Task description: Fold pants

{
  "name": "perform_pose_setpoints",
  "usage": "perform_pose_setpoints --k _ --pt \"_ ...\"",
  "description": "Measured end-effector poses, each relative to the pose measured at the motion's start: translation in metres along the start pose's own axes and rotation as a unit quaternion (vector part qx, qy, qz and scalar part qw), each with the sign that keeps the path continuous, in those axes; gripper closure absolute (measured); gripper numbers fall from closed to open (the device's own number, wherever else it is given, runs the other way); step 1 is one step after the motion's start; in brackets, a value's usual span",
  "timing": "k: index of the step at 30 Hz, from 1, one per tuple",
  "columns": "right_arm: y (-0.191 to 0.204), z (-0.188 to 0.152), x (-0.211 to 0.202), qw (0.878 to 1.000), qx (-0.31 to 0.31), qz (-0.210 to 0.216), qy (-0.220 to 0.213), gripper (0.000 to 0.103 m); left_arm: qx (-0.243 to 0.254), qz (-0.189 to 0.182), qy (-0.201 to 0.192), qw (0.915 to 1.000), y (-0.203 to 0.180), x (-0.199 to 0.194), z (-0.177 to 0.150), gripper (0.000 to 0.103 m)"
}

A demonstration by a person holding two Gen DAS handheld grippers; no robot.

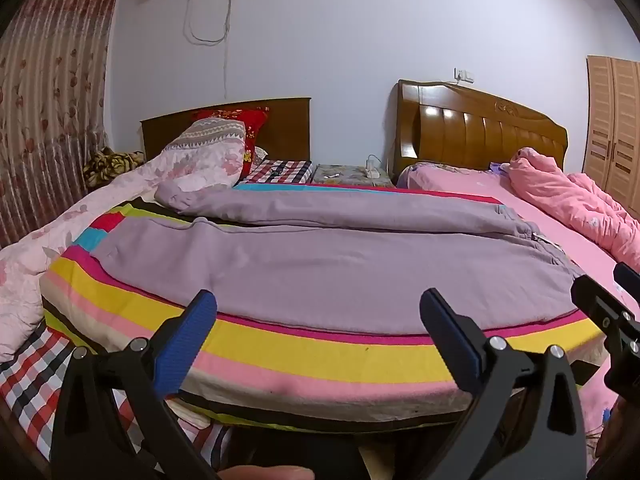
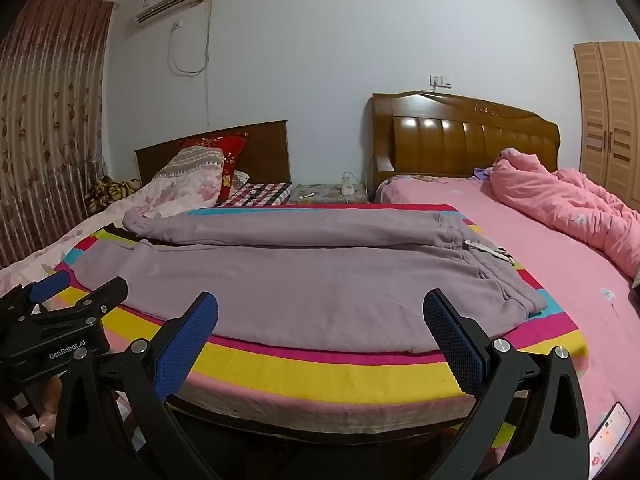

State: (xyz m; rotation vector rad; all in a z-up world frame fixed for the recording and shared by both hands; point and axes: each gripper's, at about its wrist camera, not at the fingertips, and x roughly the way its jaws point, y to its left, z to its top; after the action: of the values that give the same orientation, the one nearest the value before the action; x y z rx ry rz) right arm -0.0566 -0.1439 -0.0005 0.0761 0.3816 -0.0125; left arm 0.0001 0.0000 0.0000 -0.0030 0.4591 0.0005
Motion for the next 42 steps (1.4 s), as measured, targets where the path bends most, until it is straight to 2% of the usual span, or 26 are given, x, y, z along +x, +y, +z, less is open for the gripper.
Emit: perform_pose_setpoints --k 42 --pt "0.0054 -0.0097 0.0074 1.000 0.009 0.012 0.003 0.004 0.008 -0.003 0.010 0.9999 -0.0011 0.0034 -0.0069 0.001"
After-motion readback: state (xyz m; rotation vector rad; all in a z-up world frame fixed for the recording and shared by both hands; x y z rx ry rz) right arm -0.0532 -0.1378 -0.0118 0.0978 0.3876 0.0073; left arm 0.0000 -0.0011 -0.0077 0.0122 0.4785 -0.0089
